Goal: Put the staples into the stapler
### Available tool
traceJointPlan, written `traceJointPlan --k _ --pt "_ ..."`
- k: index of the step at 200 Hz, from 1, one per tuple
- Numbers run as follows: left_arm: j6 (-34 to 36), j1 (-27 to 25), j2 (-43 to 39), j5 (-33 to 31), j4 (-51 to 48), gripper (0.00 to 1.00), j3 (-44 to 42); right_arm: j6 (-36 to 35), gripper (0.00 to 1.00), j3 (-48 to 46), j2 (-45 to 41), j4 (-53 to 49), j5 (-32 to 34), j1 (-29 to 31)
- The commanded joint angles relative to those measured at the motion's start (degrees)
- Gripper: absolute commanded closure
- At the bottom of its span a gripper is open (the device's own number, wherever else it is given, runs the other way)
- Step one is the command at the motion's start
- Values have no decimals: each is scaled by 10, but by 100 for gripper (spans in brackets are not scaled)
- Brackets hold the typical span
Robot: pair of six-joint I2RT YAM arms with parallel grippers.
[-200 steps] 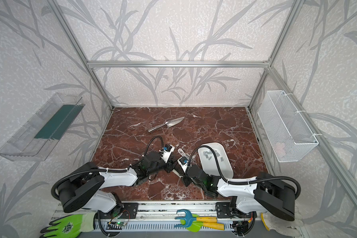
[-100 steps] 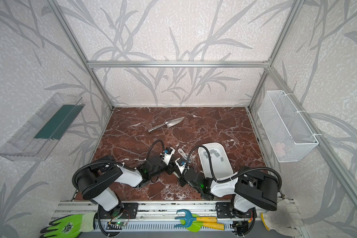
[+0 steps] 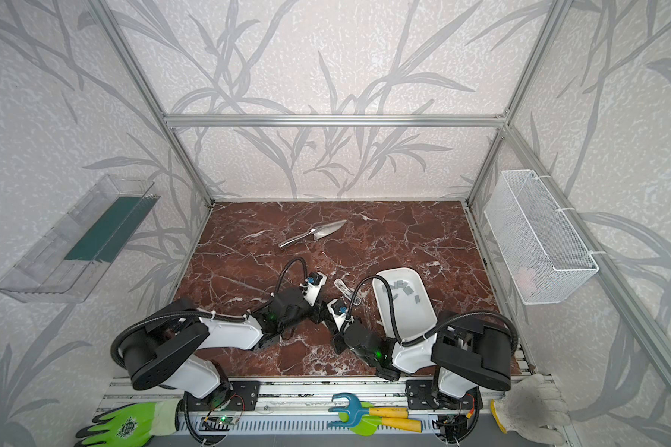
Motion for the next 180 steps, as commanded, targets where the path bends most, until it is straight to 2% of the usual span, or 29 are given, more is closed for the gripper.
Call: traceJointPlan --k 1,11,23,49,87,111,146,180 --pt "6 4 -45 -22 -68 34 46 -17 62 37 -67 -182 29 2" --pt "3 8 -55 -23 -87 33 60 -24 53 34 -97 -189 34 0" --pt "0 12 -64 -23 -106 32 73 -32 48 32 -124 -195 33 -7" --pt "-23 18 -82 -28 -125 32 83 -23 46 37 -147 -234 22 -47" --pt "-59 33 -92 -35 -167 27 91 2 39 26 -147 -271 -32 -163" --pt "-79 47 -80 -28 -181 26 94 1 34 20 -139 -286 -48 -206" --pt "-106 70 -45 -1 -175 24 95 -22 32 17 -115 -264 -88 -224" --pt "-119 86 -1 32 -168 23 113 -32 32 49 -54 -262 -102 -224"
